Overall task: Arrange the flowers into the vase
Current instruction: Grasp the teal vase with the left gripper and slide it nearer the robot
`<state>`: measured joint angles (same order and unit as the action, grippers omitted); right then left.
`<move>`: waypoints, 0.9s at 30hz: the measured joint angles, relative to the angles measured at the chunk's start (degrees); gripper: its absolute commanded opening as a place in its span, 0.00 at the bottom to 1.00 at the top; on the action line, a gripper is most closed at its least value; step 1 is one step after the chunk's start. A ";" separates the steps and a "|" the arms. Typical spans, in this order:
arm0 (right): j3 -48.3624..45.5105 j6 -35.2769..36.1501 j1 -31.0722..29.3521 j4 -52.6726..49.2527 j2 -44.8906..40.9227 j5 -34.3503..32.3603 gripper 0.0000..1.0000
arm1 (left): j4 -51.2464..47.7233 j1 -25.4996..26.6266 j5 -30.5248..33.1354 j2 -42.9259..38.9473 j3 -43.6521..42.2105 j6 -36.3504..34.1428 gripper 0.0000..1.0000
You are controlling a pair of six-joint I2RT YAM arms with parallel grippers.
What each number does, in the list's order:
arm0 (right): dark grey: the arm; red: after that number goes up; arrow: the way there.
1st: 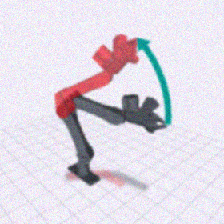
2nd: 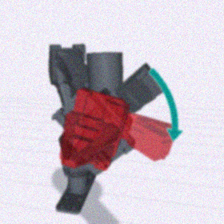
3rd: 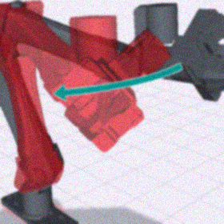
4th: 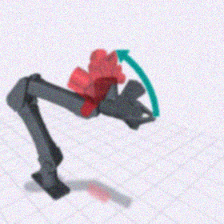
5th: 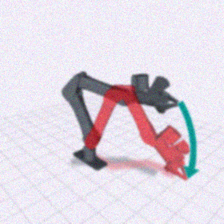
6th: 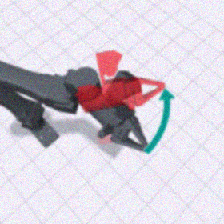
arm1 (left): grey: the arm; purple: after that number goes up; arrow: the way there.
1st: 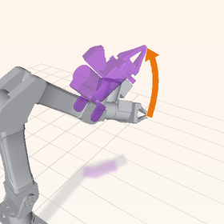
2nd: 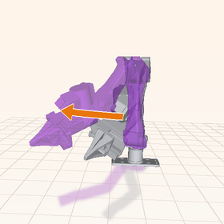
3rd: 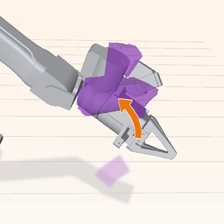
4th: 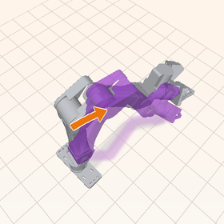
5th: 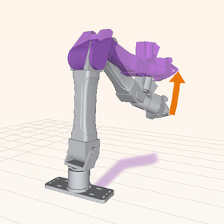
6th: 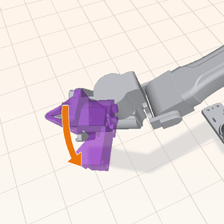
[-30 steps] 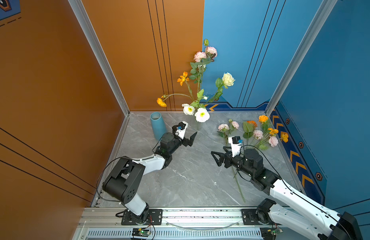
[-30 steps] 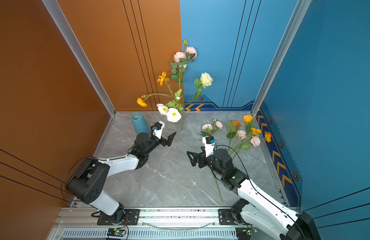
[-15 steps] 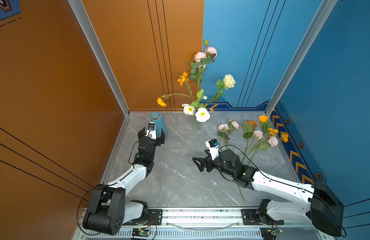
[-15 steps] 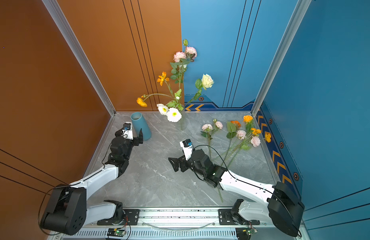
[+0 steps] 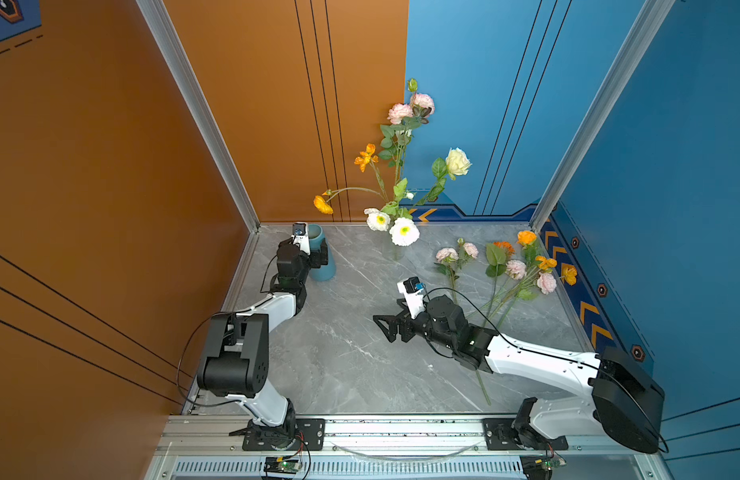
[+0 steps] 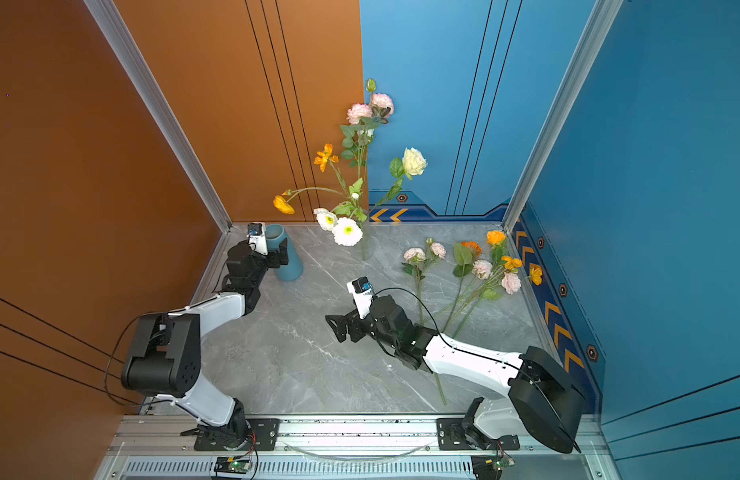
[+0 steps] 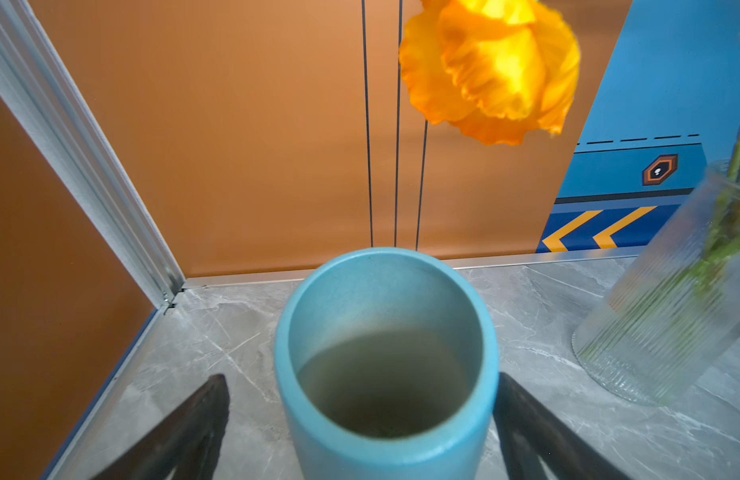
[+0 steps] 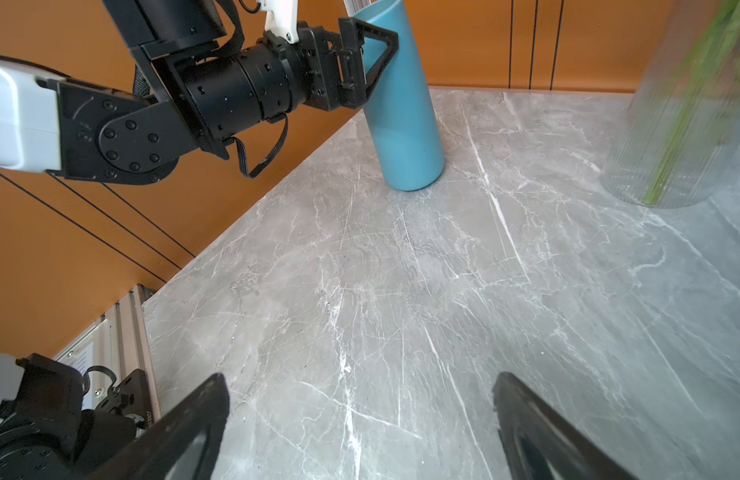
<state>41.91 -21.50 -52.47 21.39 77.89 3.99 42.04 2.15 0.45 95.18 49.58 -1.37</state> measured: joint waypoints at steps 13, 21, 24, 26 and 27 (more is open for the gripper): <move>0.24 -0.46 3.06 0.76 3.15 2.97 1.00 | 10.14 -1.44 -9.09 9.86 2.01 5.35 0.51; -1.18 -2.51 3.89 -0.72 -2.25 2.27 1.00 | 14.27 1.60 -10.03 0.17 -10.69 4.85 0.43; -3.26 -4.11 5.84 -4.94 -8.83 -0.33 1.00 | 12.94 7.19 -8.92 -7.34 -17.81 4.37 0.42; -5.22 -5.53 7.52 -7.98 -13.20 -1.77 1.00 | 11.41 12.31 -8.15 -12.09 -21.66 4.11 0.42; -6.80 -6.29 8.72 -9.77 -15.91 -2.64 1.00 | 10.40 15.63 -7.80 -14.38 -23.30 3.93 0.41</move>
<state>35.11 -27.79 -43.75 11.62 61.98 1.34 52.45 17.78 -7.35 80.79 26.28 2.57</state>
